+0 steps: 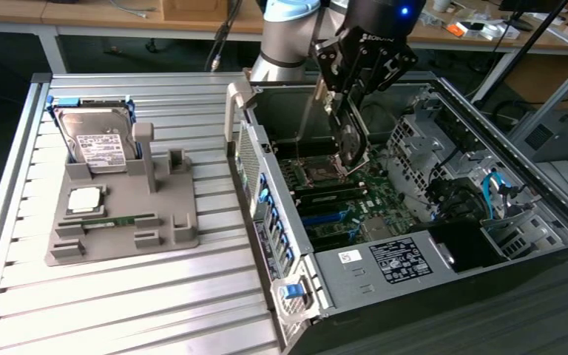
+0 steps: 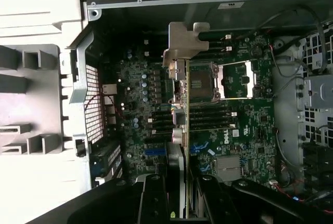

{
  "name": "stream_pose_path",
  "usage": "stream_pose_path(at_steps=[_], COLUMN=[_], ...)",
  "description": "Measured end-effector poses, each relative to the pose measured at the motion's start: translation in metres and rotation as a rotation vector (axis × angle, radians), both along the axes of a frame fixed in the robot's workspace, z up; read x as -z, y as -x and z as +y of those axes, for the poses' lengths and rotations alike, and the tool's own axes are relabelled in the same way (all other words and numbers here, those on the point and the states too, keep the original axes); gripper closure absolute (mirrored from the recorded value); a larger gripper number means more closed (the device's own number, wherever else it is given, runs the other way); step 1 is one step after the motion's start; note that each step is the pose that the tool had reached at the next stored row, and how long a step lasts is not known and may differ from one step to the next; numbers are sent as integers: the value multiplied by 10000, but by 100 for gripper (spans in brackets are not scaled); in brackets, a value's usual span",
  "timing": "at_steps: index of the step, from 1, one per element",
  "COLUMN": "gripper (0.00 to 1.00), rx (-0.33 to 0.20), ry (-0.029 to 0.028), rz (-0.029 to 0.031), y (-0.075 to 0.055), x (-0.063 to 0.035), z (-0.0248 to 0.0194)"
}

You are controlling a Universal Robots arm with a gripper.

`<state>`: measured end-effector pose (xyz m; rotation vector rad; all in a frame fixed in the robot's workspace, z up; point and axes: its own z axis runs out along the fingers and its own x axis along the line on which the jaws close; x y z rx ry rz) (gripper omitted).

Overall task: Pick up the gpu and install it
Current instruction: 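Pick up the gpu and move the gpu toward the slot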

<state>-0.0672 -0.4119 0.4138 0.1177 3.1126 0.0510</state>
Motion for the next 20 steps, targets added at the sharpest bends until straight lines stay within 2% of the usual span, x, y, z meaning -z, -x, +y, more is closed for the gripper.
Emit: stream_pose_path(at_steps=[20], gripper=[73], rx=[0], ry=[5], rz=[0], y=[-129], x=[53], z=[-5])
